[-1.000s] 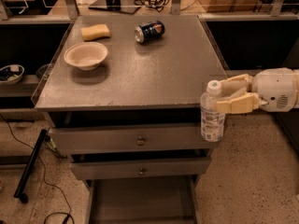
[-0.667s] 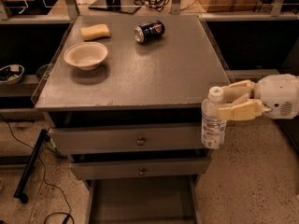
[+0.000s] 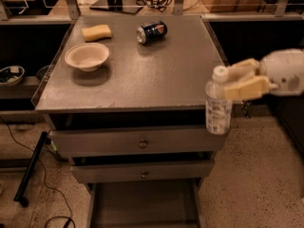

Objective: Pick blue plastic bottle from bottom drawer and place on counter

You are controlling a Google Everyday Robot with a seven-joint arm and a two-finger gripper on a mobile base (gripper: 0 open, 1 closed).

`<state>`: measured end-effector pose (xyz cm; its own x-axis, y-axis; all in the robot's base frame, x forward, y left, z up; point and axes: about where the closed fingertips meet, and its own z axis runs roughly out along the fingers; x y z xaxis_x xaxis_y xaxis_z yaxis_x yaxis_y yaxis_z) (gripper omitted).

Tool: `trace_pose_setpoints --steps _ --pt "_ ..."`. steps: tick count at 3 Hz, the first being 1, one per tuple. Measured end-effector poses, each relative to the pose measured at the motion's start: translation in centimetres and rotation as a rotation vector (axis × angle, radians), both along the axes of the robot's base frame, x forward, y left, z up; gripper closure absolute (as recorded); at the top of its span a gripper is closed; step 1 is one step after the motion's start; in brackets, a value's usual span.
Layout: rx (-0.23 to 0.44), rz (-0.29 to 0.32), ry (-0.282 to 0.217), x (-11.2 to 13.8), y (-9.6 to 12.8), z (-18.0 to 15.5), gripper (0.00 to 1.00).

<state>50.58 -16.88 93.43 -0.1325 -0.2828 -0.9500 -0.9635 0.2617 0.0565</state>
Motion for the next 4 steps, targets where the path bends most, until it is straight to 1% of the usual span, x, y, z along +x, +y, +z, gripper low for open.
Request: trace_pose_setpoints --steps 1,2,3,4 --pt "-0.018 0.058 -0.001 2.8 0.6 3.5 1.00" --pt "-0.010 0.046 -0.066 3.6 0.2 6.6 1.00" --pt "0.001 0.066 -0.056 4.3 0.6 6.6 1.00" --pt "0.080 0.101 0.024 6.9 1.0 6.9 1.00"
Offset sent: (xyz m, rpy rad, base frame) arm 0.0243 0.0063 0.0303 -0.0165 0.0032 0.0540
